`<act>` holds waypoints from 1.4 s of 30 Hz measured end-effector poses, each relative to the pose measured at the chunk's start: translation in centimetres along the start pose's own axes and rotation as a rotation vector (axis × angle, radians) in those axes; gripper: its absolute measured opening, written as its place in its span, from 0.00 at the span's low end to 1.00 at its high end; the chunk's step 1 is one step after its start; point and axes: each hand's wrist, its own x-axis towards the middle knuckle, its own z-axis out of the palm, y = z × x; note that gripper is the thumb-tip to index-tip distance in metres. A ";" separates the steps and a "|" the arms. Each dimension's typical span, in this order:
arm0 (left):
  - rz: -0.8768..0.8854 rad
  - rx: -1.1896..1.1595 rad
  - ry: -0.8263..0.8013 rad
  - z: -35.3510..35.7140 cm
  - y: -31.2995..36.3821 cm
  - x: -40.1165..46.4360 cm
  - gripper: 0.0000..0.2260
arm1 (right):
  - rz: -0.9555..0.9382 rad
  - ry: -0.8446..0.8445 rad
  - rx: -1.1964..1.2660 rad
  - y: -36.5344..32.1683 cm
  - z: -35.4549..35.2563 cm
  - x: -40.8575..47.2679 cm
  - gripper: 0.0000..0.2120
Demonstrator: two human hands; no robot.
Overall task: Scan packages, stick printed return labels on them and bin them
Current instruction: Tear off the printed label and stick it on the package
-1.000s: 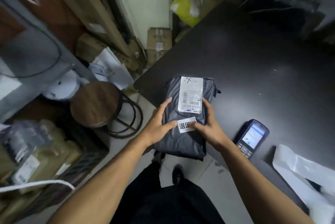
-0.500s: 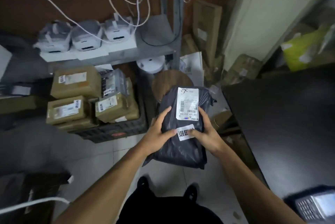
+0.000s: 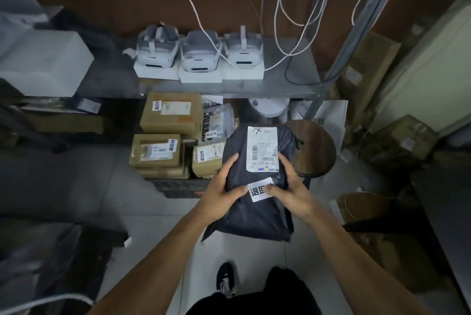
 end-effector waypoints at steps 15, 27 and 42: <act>-0.113 -0.118 0.148 -6.6 -2.8 17.1 0.32 | 0.136 -0.176 -0.120 -1.2 0.0 21.9 0.45; -0.175 -0.167 0.231 -9.5 -12.3 30.3 0.32 | 0.172 -0.246 -0.120 5.3 2.2 38.3 0.45; -0.219 -0.026 0.230 -12.2 -16.3 35.8 0.36 | 0.129 -0.192 -0.166 8.5 4.6 44.9 0.45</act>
